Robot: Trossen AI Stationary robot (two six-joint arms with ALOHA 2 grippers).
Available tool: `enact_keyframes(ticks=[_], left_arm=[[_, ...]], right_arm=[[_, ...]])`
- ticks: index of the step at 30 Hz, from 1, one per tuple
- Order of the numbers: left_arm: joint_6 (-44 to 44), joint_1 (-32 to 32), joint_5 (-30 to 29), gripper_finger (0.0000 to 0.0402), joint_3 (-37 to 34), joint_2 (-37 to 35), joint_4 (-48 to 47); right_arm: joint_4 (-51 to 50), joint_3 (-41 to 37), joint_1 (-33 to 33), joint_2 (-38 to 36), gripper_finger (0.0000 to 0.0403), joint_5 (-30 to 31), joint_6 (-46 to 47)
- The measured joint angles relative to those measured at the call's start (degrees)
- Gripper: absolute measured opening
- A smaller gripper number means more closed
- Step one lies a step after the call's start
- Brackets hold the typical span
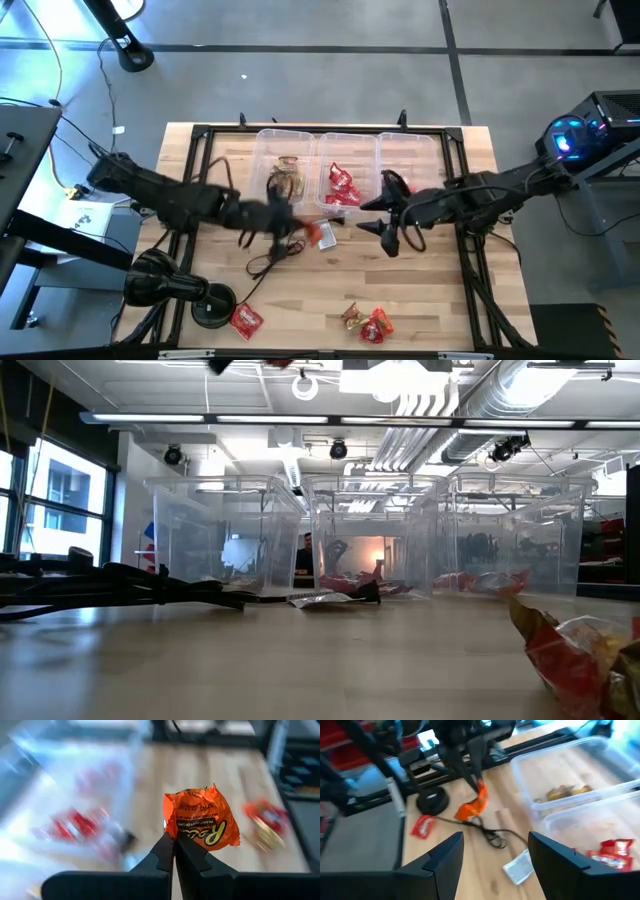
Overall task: Sort candy
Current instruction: Put the orange candy pack into the right transparent bin
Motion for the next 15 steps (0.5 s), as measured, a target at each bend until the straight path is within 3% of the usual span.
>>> enact_keyframes(ticks=[7, 15], left_arm=[[10.68, 8.01, -6.37, 0.0, 8.7, 4.76, 0.71], [14.18, 9.75, -6.61, 0.0, 11.25, 6.28, 7.0]], right_arm=[[5.33, -0.02, -1.16, 3.44, 0.0215, 7.08, 0.05], [7.33, -0.02, -5.02, 8.66, 0.0215, 14.55, 3.97]])
